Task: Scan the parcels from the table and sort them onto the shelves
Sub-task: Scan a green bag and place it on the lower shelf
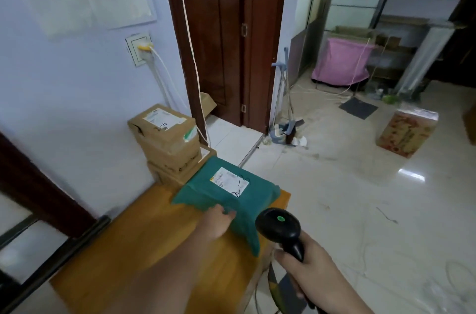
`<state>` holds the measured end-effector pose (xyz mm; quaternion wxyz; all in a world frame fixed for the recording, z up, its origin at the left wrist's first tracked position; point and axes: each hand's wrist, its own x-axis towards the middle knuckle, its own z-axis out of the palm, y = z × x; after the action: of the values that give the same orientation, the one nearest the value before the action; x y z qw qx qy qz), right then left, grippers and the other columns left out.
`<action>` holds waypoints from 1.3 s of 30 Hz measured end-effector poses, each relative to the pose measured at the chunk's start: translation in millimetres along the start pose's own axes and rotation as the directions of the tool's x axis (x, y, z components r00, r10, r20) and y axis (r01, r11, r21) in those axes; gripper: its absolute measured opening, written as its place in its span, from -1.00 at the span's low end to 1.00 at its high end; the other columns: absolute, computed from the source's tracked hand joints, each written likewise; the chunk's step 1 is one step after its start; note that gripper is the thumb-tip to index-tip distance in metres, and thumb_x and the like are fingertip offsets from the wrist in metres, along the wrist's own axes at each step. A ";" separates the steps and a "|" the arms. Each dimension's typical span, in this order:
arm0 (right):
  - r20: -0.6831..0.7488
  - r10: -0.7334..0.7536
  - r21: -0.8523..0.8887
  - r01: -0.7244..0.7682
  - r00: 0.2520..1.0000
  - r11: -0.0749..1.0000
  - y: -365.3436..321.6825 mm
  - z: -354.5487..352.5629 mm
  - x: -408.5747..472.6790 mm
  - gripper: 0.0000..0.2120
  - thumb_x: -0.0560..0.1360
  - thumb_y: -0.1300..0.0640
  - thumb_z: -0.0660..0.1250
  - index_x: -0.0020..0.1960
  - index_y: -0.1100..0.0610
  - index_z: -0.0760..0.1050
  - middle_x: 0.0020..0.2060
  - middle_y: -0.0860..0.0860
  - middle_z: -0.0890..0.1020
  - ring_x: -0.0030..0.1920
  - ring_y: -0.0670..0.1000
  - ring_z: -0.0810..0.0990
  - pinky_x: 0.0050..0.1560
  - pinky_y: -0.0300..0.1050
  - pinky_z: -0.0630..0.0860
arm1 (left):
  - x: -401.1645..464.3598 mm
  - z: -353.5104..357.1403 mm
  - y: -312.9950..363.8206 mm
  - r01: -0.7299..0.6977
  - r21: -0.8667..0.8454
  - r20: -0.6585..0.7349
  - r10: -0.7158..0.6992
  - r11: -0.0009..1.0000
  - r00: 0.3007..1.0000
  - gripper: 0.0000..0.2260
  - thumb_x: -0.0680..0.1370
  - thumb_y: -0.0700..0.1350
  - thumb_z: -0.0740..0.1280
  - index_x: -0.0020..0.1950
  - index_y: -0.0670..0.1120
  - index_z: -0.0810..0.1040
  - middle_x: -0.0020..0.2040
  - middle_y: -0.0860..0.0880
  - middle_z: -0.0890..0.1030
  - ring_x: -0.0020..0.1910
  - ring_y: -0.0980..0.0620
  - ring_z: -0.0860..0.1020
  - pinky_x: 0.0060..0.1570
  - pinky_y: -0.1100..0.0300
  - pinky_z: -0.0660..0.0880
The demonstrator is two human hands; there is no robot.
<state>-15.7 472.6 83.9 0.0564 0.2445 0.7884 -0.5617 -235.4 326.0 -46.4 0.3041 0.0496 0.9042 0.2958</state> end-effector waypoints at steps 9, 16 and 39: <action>0.132 0.034 -0.061 -0.026 0.991 0.998 -15.4 -32.6 104.0 -0.68 0.50 0.12 0.43 0.18 -0.16 0.51 -0.52 -0.03 0.55 -0.54 0.00 0.53 -0.41 -0.23 0.47 | 70.9 6.7 10.9 0.396 -0.423 0.074 -0.405 0.815 0.911 -0.27 0.65 0.32 0.17 0.58 -0.23 0.31 0.52 -0.23 0.42 0.46 -0.21 0.44 0.45 -0.03 0.36; 0.258 0.000 -0.212 0.056 0.966 0.976 -16.3 -48.5 176.5 -0.75 0.50 0.10 0.46 0.12 -0.11 0.52 -0.35 -0.11 0.59 -0.27 -0.16 0.57 -0.24 -0.30 0.40 | 106.8 32.3 8.0 0.416 -0.740 0.093 -0.533 0.528 0.841 0.05 0.27 0.43 0.54 0.52 -0.18 0.27 0.36 -0.13 0.55 0.27 -0.21 0.58 0.18 -0.11 0.58; 0.386 -0.057 -0.222 0.152 0.921 0.963 -40.1 -25.3 268.2 -0.92 0.54 0.19 0.32 -0.10 0.19 0.46 -0.42 0.15 0.50 -0.54 0.02 0.48 -0.47 -0.13 0.52 | 91.1 110.0 35.6 0.252 -0.830 0.056 -0.374 0.498 0.926 0.57 -0.06 0.42 0.65 0.64 0.04 -0.29 0.52 -0.05 0.34 0.45 -0.12 0.42 0.37 -0.13 0.49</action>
<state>-263.4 572.1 30.0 0.2062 0.0807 0.8388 -0.4974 -248.6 435.2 -144.2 0.2800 -0.2825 0.6713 0.6254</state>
